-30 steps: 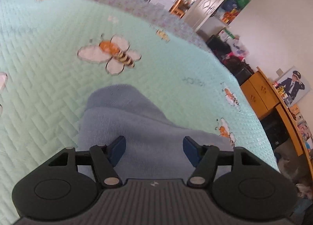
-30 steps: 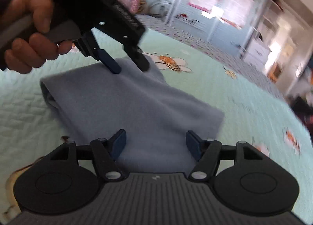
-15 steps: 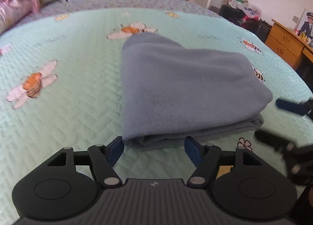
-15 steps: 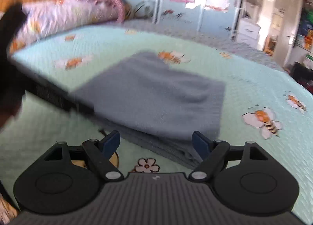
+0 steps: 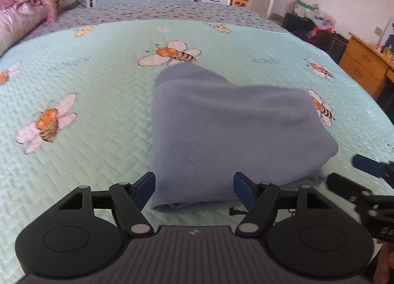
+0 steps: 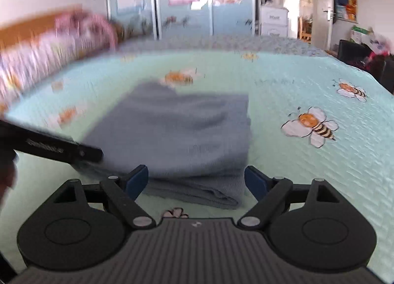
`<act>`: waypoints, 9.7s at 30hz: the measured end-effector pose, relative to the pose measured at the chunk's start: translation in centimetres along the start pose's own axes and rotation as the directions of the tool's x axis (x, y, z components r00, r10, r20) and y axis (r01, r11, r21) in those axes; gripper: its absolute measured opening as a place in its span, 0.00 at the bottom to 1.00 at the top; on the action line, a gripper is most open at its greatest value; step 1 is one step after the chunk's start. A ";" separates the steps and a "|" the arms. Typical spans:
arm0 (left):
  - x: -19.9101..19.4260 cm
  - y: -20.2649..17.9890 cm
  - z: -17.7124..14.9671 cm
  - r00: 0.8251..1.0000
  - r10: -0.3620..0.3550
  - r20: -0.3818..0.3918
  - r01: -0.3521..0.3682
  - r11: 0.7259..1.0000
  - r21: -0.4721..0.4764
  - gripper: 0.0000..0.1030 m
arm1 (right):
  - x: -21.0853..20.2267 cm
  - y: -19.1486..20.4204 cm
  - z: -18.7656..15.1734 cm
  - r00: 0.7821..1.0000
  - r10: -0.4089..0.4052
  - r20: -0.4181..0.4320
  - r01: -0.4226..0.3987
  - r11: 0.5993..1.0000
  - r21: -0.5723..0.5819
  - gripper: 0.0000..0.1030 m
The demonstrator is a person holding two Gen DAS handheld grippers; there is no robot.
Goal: Fold clothes
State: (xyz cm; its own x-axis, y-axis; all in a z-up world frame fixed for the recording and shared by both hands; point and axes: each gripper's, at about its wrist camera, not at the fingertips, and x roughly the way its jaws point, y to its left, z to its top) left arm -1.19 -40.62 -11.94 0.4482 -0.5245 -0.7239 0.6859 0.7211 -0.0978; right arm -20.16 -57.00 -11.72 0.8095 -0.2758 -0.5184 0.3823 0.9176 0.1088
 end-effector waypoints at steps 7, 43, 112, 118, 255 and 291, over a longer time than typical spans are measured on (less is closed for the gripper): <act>-3.3 -3.0 1.4 0.999 0.047 0.024 -0.048 0.997 0.063 0.71 | -0.6 -0.3 1.8 1.000 0.006 0.014 -0.008 0.991 0.131 0.83; -11.6 -3.3 3.0 0.977 0.186 0.108 -0.193 0.980 0.057 0.73 | -4.5 6.4 10.2 0.996 0.013 -0.084 0.002 0.984 0.177 0.84; -10.4 -2.5 2.7 0.982 0.183 0.045 -0.185 0.982 0.042 0.75 | -2.6 7.4 10.5 0.983 -0.025 -0.180 0.050 0.990 0.132 0.84; -8.6 2.5 2.8 0.998 0.059 -0.027 -0.061 0.993 -0.105 0.75 | -1.5 3.7 8.7 0.977 0.089 -0.193 -0.037 0.965 0.260 0.84; 13.3 -44.8 0.9 0.665 -0.696 -0.271 0.743 0.655 0.140 0.54 | 2.4 -54.1 0.3 0.999 -0.023 -0.034 0.041 0.526 0.850 0.25; 11.9 -43.0 2.5 0.784 -0.552 -0.284 0.614 0.757 0.222 0.60 | -14.5 -43.2 -9.2 0.976 -0.175 0.133 -0.028 0.501 0.865 0.65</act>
State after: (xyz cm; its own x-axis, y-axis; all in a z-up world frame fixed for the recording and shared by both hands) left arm -23.96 -79.00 -14.68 -0.1901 -0.6809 -0.7073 0.9221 0.1236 -0.3668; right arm -52.53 -89.97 -16.67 0.7820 -0.4676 -0.4122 0.5546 0.2200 0.8025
